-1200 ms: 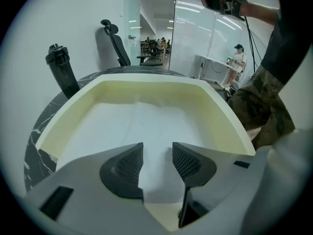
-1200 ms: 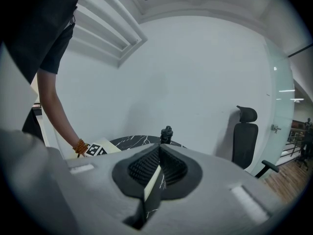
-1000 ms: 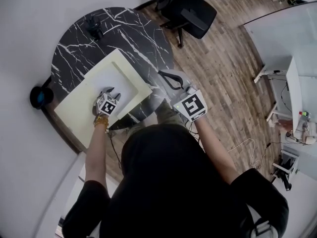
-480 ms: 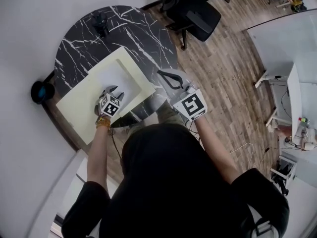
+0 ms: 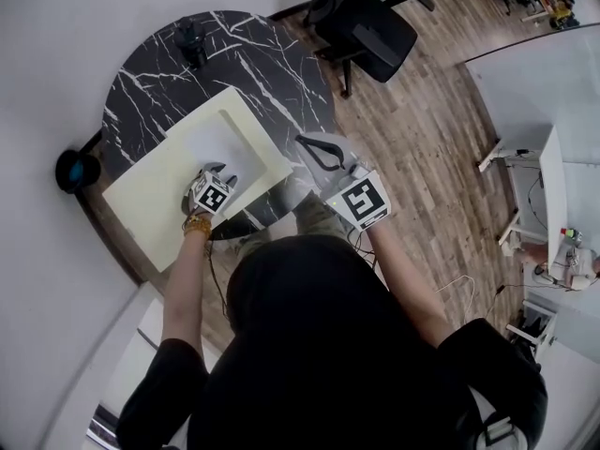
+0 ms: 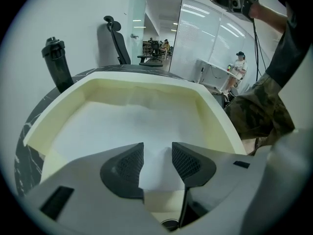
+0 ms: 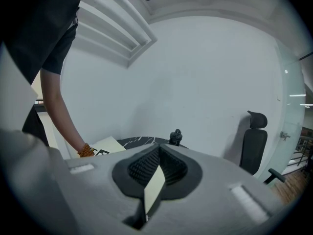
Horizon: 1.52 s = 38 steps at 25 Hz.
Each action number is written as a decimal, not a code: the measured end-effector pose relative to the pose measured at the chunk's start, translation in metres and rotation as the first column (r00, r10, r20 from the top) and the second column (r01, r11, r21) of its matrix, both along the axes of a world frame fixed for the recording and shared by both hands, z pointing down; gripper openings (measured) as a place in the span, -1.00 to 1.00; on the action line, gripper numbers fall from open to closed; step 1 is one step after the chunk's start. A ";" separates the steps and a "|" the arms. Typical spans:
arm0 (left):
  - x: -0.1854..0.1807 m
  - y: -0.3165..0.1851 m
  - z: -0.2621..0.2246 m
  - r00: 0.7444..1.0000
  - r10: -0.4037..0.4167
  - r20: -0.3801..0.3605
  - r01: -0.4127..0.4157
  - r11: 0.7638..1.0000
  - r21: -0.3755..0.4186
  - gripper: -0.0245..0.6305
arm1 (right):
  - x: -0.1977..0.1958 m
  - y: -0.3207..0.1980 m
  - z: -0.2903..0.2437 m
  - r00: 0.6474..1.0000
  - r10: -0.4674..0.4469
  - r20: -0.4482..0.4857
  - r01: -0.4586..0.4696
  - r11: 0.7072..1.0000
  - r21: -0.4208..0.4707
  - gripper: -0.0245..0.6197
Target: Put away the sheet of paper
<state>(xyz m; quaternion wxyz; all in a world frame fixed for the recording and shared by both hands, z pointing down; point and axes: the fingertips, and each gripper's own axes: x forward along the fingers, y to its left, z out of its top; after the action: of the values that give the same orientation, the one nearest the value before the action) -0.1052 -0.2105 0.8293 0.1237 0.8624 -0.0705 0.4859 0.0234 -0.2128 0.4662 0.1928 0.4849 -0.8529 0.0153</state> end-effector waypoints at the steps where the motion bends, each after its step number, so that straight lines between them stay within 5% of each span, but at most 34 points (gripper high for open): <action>1: 0.000 -0.001 -0.003 1.000 -0.002 -0.005 0.002 1.000 0.010 -0.33 | -0.001 0.000 0.000 1.000 -0.006 -0.001 0.006 1.000 0.004 -0.93; 5: -0.014 -0.002 -0.036 0.996 -0.062 -0.066 0.067 0.995 0.073 -0.33 | -0.013 0.001 0.004 1.000 -0.017 0.019 0.017 1.000 -0.007 -0.93; 8: -0.024 -0.011 -0.079 0.969 -0.166 -0.186 0.191 0.973 0.126 -0.33 | -0.025 -0.003 0.005 0.998 -0.039 0.042 0.039 0.999 -0.010 -0.93; 13: -0.047 -0.026 -0.175 0.853 -0.316 -0.416 0.418 0.890 0.181 -0.33 | -0.058 -0.015 0.001 0.992 -0.106 0.067 0.106 0.994 0.007 -0.93; 19: -0.064 -0.028 -0.284 0.718 -0.297 -0.629 0.557 0.787 0.266 -0.33 | -0.099 -0.022 -0.017 0.977 -0.194 0.088 0.190 0.980 0.057 -0.93; 22: -0.066 -0.025 -0.330 0.633 -0.312 -0.708 0.602 0.774 0.197 -0.33 | -0.117 -0.023 -0.029 0.968 -0.222 0.116 0.215 0.974 0.076 -0.93; 26: -0.071 -0.021 -0.378 0.626 -0.244 -0.741 0.596 0.762 0.252 -0.35 | -0.139 -0.020 -0.046 0.955 -0.267 0.132 0.255 0.962 0.098 -0.93; 31: -0.073 -0.015 -0.424 0.523 -0.206 -0.827 0.627 0.751 0.209 -0.38 | -0.147 -0.016 -0.075 0.951 -0.277 0.136 0.253 0.952 0.171 -0.93; 33: -0.067 -0.011 -0.435 0.515 -0.174 -0.839 0.631 0.739 0.234 -0.46 | -0.140 -0.012 -0.083 0.954 -0.265 0.137 0.239 0.954 0.182 -0.93; 35: -0.058 -0.008 -0.439 0.537 -0.146 -0.831 0.629 0.725 0.279 -0.69 | -0.133 -0.008 -0.087 0.960 -0.253 0.122 0.229 0.956 0.183 -0.93; 38: -0.047 -0.005 -0.441 0.550 -0.152 -0.822 0.635 0.715 0.293 -0.73 | -0.125 -0.002 -0.092 0.968 -0.235 0.090 0.212 0.954 0.211 -0.93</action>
<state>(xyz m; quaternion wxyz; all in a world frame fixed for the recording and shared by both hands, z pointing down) -0.1518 -0.2159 0.3886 -0.0066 0.9350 -0.3546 -0.0014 -0.1016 -0.2147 0.3746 0.0945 0.4006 -0.9091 -0.0646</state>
